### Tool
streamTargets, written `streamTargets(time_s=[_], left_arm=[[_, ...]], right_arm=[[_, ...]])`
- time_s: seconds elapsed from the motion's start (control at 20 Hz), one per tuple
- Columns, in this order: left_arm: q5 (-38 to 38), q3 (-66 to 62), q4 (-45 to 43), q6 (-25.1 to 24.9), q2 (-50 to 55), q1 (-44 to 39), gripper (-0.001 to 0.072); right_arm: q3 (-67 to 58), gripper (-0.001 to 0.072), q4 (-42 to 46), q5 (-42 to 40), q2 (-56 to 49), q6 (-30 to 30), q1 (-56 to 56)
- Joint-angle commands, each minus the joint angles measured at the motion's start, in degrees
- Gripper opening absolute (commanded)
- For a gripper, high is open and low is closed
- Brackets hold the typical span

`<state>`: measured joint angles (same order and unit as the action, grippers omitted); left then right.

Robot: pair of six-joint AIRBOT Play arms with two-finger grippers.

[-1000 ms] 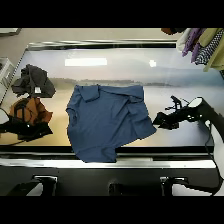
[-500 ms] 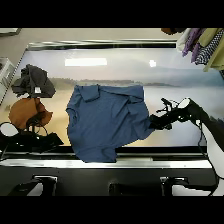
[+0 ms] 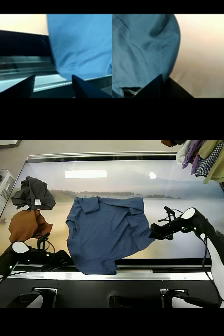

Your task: Fold the clothes and pants, and hang the long-sleeved shirts on hangers.

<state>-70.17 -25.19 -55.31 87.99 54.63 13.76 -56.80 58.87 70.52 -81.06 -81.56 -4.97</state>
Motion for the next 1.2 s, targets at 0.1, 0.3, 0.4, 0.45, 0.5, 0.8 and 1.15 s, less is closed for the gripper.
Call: streamTargets(time_s=[0.1, 0.3, 0.4, 0.45, 0.5, 0.8, 1.15], left_arm=[[7.7, 0.4, 2.2, 0.7, 7.4, -10.0, 0.0529], [10.2, -1.7, 2.4, 2.0, 10.9, -12.8, 0.0058], [10.0, -5.5, 2.4, 1.7, 10.7, -12.8, 0.0017], [9.6, -8.3, 2.4, 0.7, 10.6, -12.8, 0.0017], [8.9, -12.1, 2.3, -0.1, 10.5, -12.8, 0.0016], [0.0, -49.7, -12.1, 3.0, 8.3, -12.8, 0.0015], [-0.7, -82.2, -27.7, 11.8, -2.9, -12.8, 0.0016]], right_arm=[[0.0, 0.0033, -1.9, 2.7, 0.6, -0.8, 0.1], [0.0, 0.0032, -4.6, 3.0, 1.1, -1.8, 1.3], [-0.1, 0.0032, -4.9, 2.0, 2.7, -1.5, 3.3], [-0.5, 0.0031, -4.9, 0.7, 4.0, -0.9, 4.2], [-1.7, 0.0031, -4.7, -0.8, 5.3, -0.7, 4.5], [-24.6, 0.0030, 1.4, -7.4, 13.1, -5.6, 4.5], [-40.4, 0.0030, 8.8, -8.0, 30.2, -12.2, 4.5]])
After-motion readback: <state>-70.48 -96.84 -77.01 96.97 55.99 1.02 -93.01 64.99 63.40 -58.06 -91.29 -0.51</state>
